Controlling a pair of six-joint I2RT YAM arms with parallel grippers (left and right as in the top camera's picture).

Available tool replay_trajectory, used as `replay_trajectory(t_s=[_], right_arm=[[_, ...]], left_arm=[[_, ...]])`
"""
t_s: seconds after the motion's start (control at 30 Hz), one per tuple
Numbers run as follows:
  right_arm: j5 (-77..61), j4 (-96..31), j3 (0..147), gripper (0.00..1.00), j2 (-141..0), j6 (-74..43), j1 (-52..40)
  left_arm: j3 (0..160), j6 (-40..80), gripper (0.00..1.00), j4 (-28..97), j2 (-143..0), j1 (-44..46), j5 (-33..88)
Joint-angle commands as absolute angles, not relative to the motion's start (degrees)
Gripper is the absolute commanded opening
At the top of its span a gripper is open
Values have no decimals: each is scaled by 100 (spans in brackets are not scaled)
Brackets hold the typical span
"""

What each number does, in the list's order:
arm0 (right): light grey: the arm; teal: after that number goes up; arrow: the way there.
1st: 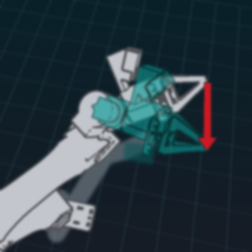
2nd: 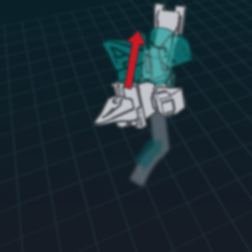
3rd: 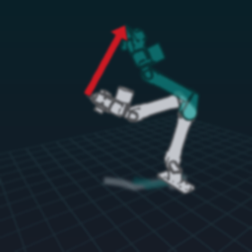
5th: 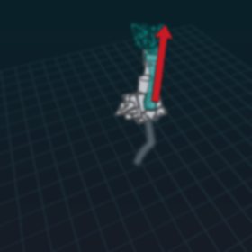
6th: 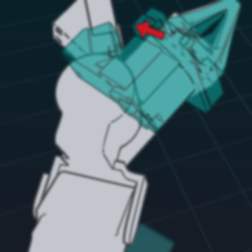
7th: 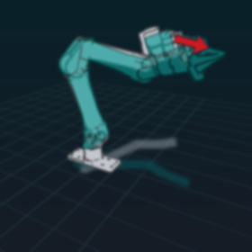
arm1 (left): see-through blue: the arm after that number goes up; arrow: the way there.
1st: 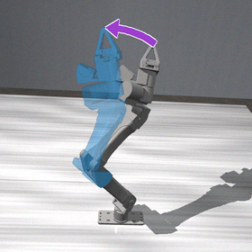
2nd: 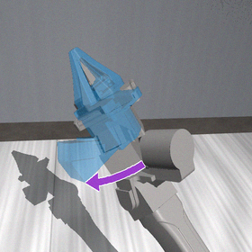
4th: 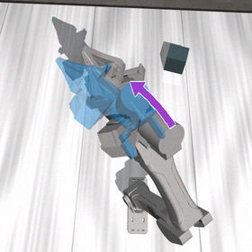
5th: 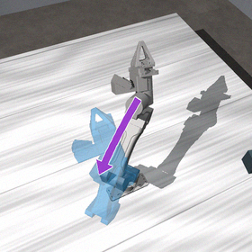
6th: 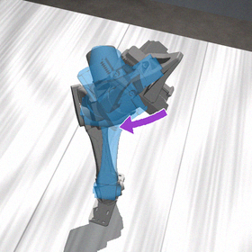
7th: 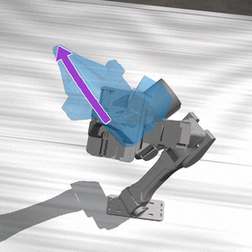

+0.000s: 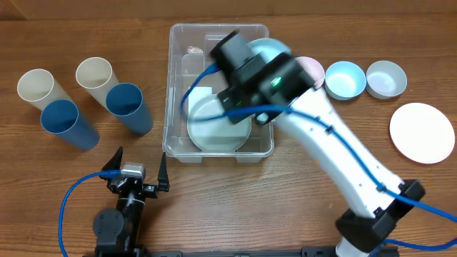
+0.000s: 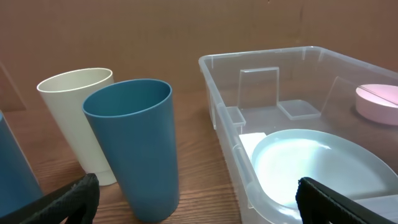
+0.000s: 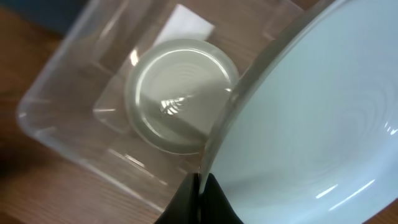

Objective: Pack container
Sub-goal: 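Grasp the second light-blue plate and lower it into the container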

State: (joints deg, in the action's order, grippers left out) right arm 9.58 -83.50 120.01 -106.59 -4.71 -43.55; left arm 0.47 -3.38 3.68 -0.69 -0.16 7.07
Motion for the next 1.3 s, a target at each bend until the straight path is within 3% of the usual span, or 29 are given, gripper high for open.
replay_trajectory(t_s=[0.0, 0.63, 0.97, 1.27], right_arm=[[1208, -8125, 12105, 4, -10610, -425, -4853], [349, -5319, 9317, 4, -10665, -80, -5039], [-421, -4668, 9004, 4, -10687, -58, -4335], [-1015, -4661, 9004, 4, -11340, -60, -4344]], left_arm=[[27, -410, 100, 379, -25, -78, 687], [27, -412, 100, 379, -25, -78, 690], [27, -410, 100, 379, -25, -78, 687], [27, -410, 100, 379, -25, -78, 687]])
